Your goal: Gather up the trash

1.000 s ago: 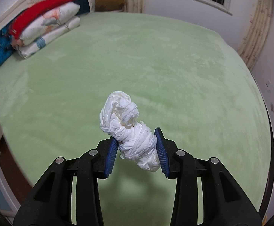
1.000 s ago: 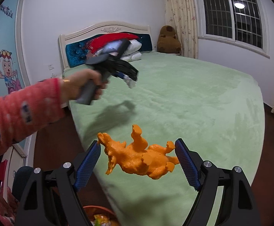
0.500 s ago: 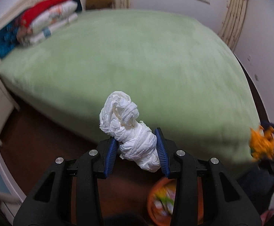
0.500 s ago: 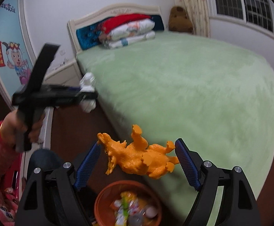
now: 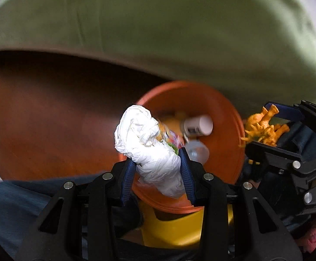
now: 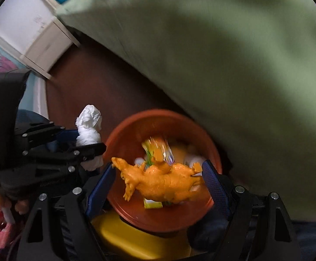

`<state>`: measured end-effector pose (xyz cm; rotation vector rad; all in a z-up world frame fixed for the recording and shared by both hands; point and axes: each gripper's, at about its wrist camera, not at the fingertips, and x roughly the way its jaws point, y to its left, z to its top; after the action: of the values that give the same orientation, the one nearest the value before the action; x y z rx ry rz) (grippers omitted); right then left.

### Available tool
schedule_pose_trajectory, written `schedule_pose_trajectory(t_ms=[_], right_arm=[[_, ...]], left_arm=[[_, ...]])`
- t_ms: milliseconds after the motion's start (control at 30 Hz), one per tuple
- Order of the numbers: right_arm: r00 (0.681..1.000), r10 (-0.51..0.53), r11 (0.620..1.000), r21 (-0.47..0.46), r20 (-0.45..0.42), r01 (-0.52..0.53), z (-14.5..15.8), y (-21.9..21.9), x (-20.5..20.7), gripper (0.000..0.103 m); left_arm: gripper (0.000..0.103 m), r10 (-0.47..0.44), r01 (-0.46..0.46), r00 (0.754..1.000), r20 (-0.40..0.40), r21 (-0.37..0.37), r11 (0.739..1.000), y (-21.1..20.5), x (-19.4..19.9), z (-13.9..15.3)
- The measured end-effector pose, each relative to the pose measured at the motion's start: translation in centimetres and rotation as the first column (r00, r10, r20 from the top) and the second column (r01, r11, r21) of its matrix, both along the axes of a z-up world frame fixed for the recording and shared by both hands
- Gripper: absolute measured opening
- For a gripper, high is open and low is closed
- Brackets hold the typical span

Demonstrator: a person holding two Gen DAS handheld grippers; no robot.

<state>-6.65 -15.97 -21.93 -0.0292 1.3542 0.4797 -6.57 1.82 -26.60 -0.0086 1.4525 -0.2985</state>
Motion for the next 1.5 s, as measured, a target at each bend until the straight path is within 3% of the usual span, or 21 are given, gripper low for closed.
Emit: schedule_pose_trajectory(t_ms=[67,133,167,200,667,967,1067,1233,1500], right_arm=[[0.999,-0.015,1.000,-0.021,-0.033,0.014,-1.3,0.1,0.2,0.080],[0.999,-0.020,0.998,-0.056,-0.040,0.018,-2.0,0.4,0.5,0.080],[0.999,-0.022,0.997,-0.081,-0.038,0.019,-2.2,0.4,0.5,0.080],[0.999,-0.025,0.995,-0.095,-0.029,0.023,-2.3,0.3,0.4,0.080],[0.994,-0.102,0.992,-0.067,0.039,0.104,-0.8,-2.1,1.0,0.083],[0.983,-0.119,0.992,-0.022,0.140,0.123,2.4,-2.3,0.7,0.083],[0.972,-0.124,0.991,-0.014,0.201,0.130,4.5,-2.3,0.9,0.083],[0.934,-0.158,0.987,0.025,0.319,0.158,8.7,-2.5,1.5,0.084],[0.845,-0.207,0.978,0.088,0.493,0.188,15.9,-3.0,3.0,0.086]], left_arm=[[0.041,-0.003,0.003,1.000,-0.029,0.005,1.000,-0.4,0.1,-1.2],[0.060,0.012,-0.010,0.999,-0.041,0.033,0.999,-0.3,0.4,-1.8],[0.075,0.019,-0.017,0.999,-0.041,0.040,0.999,-0.2,0.5,-1.9],[0.077,0.028,-0.027,0.999,-0.031,0.044,0.999,0.0,0.6,-1.8],[0.083,0.086,-0.085,0.996,-0.020,0.050,0.995,0.4,0.1,-1.5],[0.083,0.102,-0.107,0.990,0.100,0.051,0.993,0.8,0.1,2.0],[0.083,0.122,-0.133,0.977,0.175,0.050,0.990,1.0,0.3,4.4],[0.083,0.157,-0.180,0.935,0.317,0.044,0.983,1.4,1.0,9.5],[0.083,0.195,-0.236,0.830,0.522,0.013,0.972,1.9,2.6,17.4]])
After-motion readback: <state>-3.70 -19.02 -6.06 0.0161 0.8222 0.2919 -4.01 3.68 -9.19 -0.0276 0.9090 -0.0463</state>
